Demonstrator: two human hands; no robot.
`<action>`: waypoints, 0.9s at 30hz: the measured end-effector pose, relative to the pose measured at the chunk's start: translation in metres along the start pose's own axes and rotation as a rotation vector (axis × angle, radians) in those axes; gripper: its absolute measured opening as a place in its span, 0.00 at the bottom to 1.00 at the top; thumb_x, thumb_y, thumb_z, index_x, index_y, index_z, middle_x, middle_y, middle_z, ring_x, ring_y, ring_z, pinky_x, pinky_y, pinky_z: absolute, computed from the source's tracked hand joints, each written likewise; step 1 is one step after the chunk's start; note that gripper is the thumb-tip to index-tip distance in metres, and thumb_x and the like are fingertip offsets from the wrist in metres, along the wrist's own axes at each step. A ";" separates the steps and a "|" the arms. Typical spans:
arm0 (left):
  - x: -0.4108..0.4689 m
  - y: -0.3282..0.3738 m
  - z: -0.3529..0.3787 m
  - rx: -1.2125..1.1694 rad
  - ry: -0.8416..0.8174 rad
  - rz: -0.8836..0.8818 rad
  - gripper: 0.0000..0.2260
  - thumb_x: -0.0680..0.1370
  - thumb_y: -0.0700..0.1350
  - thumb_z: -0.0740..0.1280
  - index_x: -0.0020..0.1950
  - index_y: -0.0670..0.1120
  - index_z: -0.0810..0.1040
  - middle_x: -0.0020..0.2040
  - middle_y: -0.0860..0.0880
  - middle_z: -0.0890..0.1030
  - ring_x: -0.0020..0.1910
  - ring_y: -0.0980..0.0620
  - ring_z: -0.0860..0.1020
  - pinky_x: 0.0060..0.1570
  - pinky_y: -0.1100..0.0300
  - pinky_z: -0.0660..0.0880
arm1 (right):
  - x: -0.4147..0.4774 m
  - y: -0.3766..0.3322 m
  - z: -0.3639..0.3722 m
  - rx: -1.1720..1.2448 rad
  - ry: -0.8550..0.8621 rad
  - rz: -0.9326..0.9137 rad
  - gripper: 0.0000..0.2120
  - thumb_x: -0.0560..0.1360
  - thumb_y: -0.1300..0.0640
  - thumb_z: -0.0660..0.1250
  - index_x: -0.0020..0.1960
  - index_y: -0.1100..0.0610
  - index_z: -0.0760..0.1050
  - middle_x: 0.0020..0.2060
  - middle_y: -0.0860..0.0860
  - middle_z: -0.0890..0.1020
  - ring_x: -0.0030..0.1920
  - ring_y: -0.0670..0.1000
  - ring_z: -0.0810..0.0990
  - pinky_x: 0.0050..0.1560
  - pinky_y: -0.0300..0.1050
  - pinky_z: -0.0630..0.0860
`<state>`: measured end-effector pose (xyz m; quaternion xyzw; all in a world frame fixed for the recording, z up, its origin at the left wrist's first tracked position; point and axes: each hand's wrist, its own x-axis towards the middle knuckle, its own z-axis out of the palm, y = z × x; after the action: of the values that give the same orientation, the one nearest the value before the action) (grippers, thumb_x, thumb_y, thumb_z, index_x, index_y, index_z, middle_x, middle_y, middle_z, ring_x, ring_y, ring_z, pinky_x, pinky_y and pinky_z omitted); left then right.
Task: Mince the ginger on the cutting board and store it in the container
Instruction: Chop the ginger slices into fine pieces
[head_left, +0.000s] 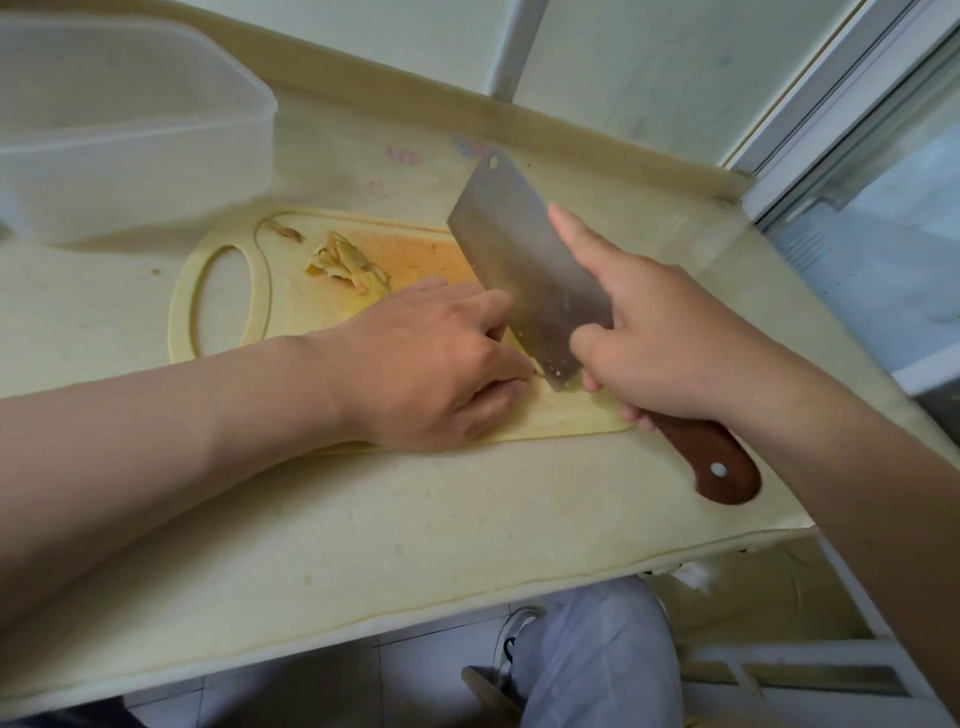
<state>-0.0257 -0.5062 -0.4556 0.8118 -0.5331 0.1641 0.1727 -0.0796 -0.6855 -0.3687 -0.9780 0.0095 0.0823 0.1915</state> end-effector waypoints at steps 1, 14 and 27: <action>0.000 0.000 0.000 0.000 0.002 0.001 0.19 0.80 0.55 0.55 0.54 0.50 0.84 0.41 0.51 0.66 0.36 0.46 0.70 0.37 0.55 0.68 | 0.002 -0.001 0.001 0.013 0.015 -0.003 0.45 0.76 0.64 0.59 0.80 0.27 0.46 0.37 0.54 0.84 0.22 0.53 0.81 0.24 0.50 0.81; -0.001 0.000 0.000 0.037 -0.030 -0.021 0.23 0.80 0.56 0.51 0.52 0.50 0.84 0.41 0.48 0.71 0.37 0.45 0.72 0.37 0.55 0.65 | -0.029 0.012 0.008 0.146 0.105 0.002 0.45 0.79 0.63 0.59 0.73 0.18 0.45 0.36 0.62 0.83 0.26 0.57 0.81 0.26 0.47 0.81; -0.001 -0.001 0.001 0.022 -0.003 0.008 0.19 0.81 0.55 0.54 0.54 0.51 0.84 0.40 0.49 0.70 0.36 0.47 0.69 0.37 0.52 0.71 | 0.002 -0.001 -0.001 0.013 -0.016 0.007 0.45 0.76 0.64 0.59 0.80 0.27 0.45 0.38 0.53 0.82 0.22 0.52 0.80 0.25 0.50 0.81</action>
<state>-0.0251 -0.5055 -0.4569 0.8118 -0.5347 0.1694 0.1623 -0.0770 -0.6849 -0.3680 -0.9761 0.0118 0.0904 0.1975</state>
